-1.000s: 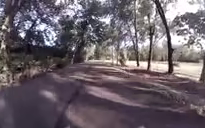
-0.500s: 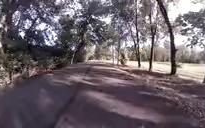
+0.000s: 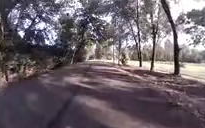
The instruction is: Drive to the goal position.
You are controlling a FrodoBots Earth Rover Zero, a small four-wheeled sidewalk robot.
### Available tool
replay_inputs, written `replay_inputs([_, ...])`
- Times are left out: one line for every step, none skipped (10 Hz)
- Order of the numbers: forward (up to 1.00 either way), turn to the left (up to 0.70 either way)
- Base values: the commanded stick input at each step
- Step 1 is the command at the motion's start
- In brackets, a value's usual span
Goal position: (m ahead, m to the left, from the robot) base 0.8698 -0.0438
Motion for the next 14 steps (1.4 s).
replay_inputs([0.70,0.00])
replay_inputs([0.70,0.00])
replay_inputs([0.70,0.00])
replay_inputs([0.70,0.00])
replay_inputs([0.70,0.00])
replay_inputs([0.70,0.16])
replay_inputs([0.70,0.35])
replay_inputs([0.70,0.35])
replay_inputs([0.70,0.35])
replay_inputs([0.70,0.35])
replay_inputs([0.70,0.35])
replay_inputs([0.70,0.32])
replay_inputs([0.70,0.23])
replay_inputs([0.70,0.14])
